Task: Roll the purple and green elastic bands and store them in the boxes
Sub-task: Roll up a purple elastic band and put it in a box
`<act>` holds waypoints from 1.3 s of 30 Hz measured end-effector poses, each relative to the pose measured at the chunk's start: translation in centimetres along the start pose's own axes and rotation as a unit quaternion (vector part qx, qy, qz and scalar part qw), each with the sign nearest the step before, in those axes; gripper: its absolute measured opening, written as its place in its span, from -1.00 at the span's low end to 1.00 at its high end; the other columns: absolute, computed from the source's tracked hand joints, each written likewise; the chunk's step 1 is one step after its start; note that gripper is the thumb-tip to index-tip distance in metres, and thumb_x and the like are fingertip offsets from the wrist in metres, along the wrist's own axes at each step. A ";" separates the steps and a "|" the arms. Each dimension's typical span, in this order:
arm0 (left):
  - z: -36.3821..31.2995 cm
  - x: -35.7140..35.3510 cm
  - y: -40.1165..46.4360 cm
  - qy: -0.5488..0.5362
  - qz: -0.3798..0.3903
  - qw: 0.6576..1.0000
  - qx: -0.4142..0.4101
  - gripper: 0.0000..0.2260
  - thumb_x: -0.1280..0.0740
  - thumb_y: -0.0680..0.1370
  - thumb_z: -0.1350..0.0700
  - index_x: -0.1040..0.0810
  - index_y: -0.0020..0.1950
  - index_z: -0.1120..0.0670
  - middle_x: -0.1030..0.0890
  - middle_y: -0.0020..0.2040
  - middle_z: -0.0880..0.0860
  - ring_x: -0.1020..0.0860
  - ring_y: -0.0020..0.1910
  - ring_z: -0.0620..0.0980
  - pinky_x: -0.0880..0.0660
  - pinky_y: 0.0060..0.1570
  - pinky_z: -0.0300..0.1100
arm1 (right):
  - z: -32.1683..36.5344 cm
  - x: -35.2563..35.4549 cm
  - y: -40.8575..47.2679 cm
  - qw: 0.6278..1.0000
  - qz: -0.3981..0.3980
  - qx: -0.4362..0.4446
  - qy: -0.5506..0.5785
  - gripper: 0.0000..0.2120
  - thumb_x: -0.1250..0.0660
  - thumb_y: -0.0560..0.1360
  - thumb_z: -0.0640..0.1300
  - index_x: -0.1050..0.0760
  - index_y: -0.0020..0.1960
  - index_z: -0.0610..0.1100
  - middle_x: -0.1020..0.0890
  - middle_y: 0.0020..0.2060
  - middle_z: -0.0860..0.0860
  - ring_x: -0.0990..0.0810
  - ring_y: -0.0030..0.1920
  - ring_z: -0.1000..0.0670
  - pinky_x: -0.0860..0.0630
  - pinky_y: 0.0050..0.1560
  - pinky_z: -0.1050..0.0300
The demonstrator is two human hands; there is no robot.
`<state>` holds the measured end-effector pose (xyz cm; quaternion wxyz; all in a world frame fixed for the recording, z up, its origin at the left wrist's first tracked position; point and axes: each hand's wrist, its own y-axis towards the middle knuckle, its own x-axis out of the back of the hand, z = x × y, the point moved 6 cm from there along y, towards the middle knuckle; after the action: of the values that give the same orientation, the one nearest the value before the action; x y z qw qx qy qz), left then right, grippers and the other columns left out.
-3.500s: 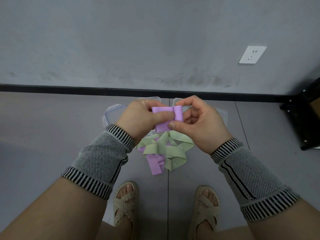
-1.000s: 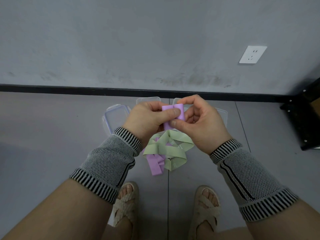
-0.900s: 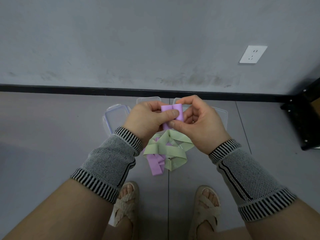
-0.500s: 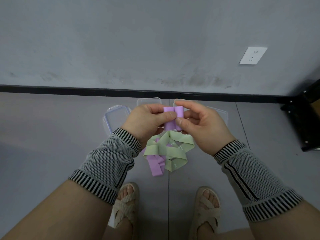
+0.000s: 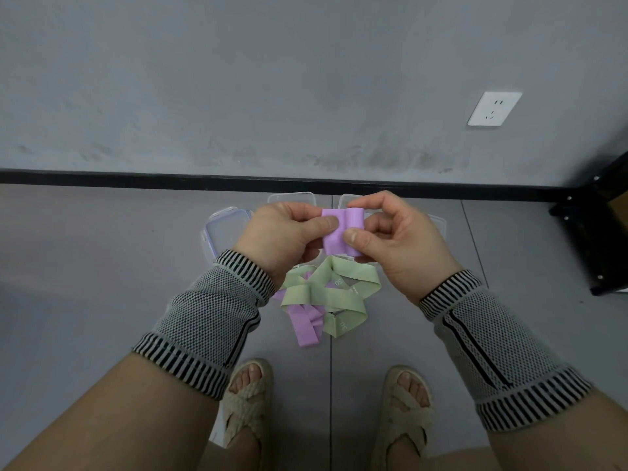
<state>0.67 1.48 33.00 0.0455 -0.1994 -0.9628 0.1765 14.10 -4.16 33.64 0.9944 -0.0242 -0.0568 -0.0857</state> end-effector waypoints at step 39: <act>-0.3 0.0 -0.3 -0.102 0.013 0.994 0.027 -0.86 -0.36 0.48 0.26 -0.59 0.02 0.14 -0.62 -0.28 0.03 -0.58 -0.31 -0.13 -0.48 -0.36 -0.35 | -0.5 0.7 0.0 0.996 -0.032 -0.038 0.078 -0.84 -0.36 0.48 -0.23 -0.66 -0.10 -0.01 -0.65 -0.23 -0.10 -0.55 -0.29 0.04 -0.56 -0.19 0.13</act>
<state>0.59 1.31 33.36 -0.0500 -0.1917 -0.9547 0.2220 14.85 -4.32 33.22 0.9909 -0.0535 0.0237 -0.1210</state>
